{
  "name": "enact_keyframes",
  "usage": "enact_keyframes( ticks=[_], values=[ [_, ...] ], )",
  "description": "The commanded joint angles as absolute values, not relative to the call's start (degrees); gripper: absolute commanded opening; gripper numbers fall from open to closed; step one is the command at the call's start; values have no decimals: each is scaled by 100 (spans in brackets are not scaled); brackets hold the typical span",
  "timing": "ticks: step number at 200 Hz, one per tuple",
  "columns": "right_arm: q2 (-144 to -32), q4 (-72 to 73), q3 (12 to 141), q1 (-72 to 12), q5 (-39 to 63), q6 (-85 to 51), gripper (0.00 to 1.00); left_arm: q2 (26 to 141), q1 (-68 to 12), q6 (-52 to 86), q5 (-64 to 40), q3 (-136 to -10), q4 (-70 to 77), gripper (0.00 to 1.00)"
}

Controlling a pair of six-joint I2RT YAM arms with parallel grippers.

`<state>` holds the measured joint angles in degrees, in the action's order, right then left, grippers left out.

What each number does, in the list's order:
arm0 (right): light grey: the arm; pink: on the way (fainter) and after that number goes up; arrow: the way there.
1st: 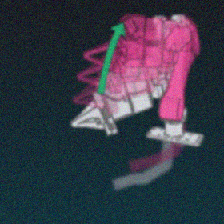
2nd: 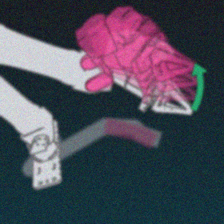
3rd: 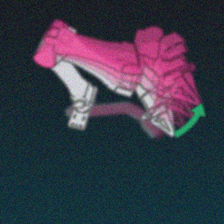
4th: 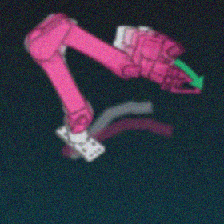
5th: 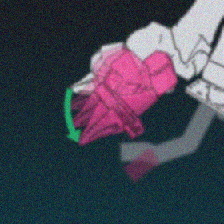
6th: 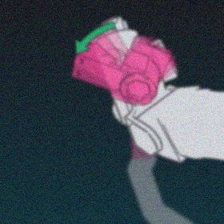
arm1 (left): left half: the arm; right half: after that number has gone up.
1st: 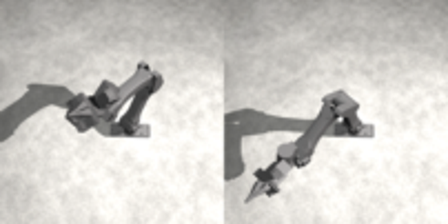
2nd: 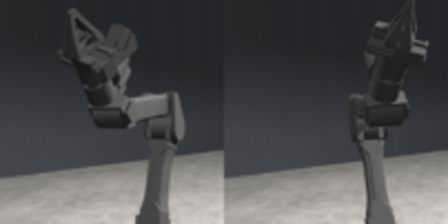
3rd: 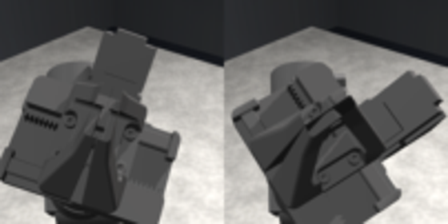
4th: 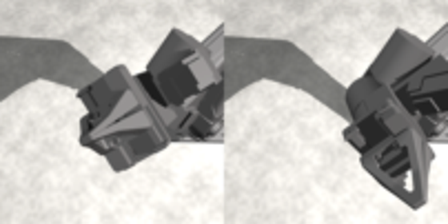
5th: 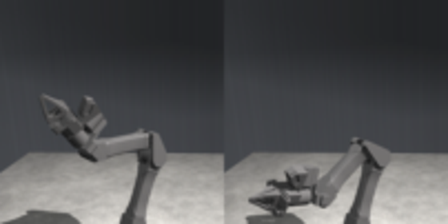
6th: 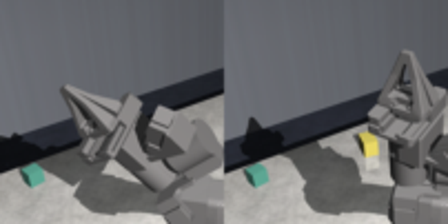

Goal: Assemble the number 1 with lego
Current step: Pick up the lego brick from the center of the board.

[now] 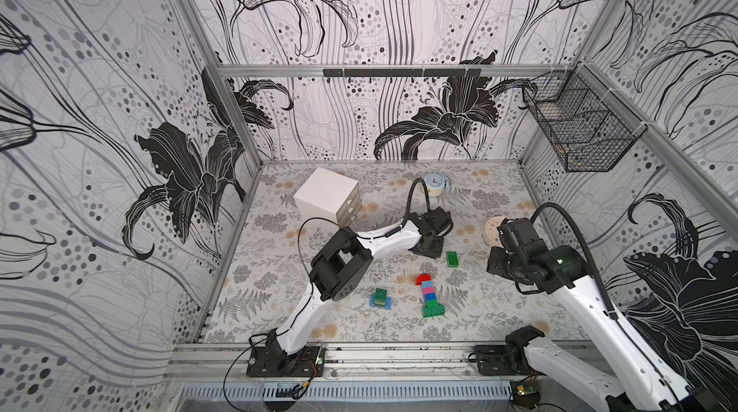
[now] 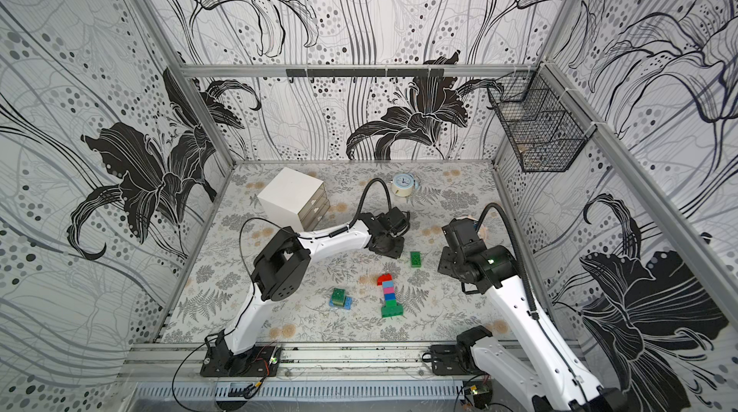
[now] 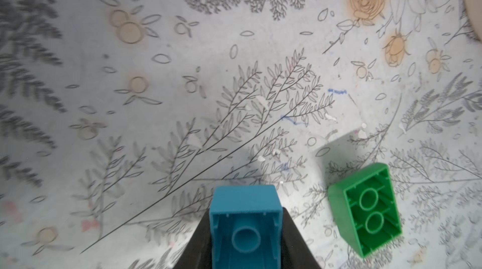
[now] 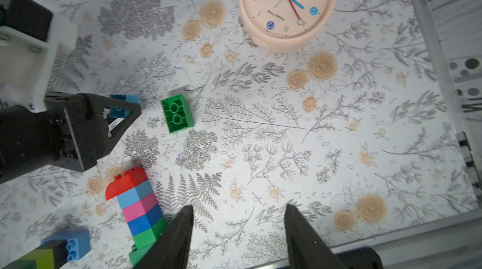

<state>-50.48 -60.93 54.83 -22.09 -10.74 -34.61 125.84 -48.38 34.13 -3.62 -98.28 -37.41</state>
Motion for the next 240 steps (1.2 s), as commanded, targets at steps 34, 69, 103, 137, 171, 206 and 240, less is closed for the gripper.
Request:
enact_keyframes(
  ticks=[34, 69, 103, 137, 171, 206, 240],
  values=[
    [-4816, -4243, 5475, -2205, 193, -1788, 53, 10205, -3947, 4383, -2059, -7814, -1347, 0],
    [-5019, -3174, 5518, -2362, 1381, -752, 48, 8910, -3269, 5344, -3116, -6484, -55, 0],
    [-5361, -2256, 5538, -3243, 2215, 488, 54, 8010, -2672, 6518, -4154, -5453, 1375, 0],
    [-5631, -1306, 5476, -3371, 3266, 854, 59, 7375, -2257, 7945, -4939, -4649, 3105, 0],
    [-6108, -779, 5774, -3418, 3844, 894, 65, 7197, -2224, 9215, -5482, -4139, 5087, 0],
    [-6631, -706, 6398, -3718, 4148, 1044, 67, 7527, -2226, 10543, -5713, -3786, 7191, 0],
    [-6844, -466, 6676, -3858, 4044, 1102, 67, 7787, -2245, 11202, -5798, -3718, 8162, 0]
  ],
)
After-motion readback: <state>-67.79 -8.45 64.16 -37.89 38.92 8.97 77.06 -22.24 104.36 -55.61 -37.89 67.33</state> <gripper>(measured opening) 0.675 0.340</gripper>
